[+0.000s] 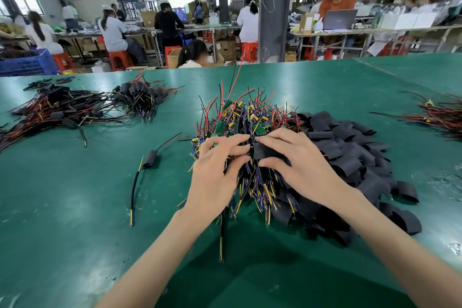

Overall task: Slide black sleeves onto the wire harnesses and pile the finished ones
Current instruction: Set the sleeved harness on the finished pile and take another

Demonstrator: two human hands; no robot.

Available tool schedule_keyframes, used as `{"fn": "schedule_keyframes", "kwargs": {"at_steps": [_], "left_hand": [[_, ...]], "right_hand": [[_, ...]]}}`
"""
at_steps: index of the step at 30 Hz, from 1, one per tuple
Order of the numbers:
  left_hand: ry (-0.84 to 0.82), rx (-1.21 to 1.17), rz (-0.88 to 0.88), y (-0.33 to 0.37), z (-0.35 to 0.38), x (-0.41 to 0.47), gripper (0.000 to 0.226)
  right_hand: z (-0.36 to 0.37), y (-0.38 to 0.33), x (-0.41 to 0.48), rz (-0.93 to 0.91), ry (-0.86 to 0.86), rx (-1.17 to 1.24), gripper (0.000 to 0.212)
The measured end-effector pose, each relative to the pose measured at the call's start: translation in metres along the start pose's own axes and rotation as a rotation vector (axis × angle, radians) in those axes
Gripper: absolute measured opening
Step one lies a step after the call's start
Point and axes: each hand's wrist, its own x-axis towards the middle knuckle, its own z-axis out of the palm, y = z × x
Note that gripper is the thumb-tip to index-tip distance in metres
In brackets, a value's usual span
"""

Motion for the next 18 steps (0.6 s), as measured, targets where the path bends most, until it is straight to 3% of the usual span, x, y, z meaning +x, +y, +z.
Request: {"fn": "schedule_keyframes", "kwargs": {"at_steps": [6,12,15,18], "left_hand": [[-0.035,-0.027,-0.042,-0.001,0.002,-0.002,0.050],[-0.100,-0.084,-0.097,-0.006,0.002,0.002,0.060],[-0.172,-0.011,-0.076,-0.010,-0.001,0.003,0.049],[-0.043,0.079,-0.034,-0.013,-0.011,0.012,0.037]], "right_hand": [[0.002,0.002,0.000,0.007,-0.060,0.040,0.040],[0.009,0.005,-0.001,-0.026,-0.006,0.037,0.037],[0.013,0.004,-0.001,-0.034,0.029,0.046,0.044],[0.012,0.007,0.000,-0.022,0.107,0.044,0.050]]}}
